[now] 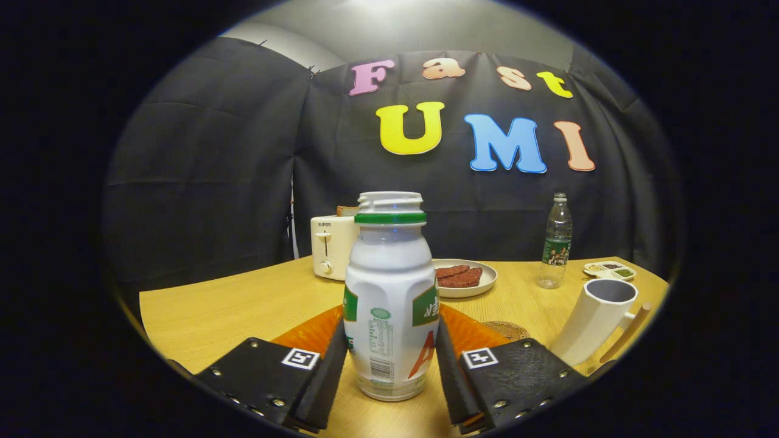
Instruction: Take the bottle from table, then pour the juice into the cup, finally place the bottle on the coaster
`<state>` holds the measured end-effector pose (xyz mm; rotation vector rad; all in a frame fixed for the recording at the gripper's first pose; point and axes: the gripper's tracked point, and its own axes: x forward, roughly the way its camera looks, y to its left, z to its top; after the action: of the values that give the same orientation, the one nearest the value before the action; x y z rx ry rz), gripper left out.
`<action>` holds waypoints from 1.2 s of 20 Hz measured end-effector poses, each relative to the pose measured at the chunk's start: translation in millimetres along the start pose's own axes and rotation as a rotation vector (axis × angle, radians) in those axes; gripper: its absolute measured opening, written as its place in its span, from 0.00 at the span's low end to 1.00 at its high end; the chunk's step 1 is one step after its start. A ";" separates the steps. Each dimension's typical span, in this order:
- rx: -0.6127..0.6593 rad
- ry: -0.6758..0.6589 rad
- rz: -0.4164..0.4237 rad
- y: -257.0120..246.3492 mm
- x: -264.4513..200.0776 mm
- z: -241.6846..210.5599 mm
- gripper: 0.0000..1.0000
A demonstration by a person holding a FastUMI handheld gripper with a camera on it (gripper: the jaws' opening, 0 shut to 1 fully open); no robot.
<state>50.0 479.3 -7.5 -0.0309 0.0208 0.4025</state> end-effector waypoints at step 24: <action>0.812 -0.140 -0.128 -80.0 -28.1 17.7 0.63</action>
<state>55.7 395.4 13.0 0.7930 0.0430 0.2450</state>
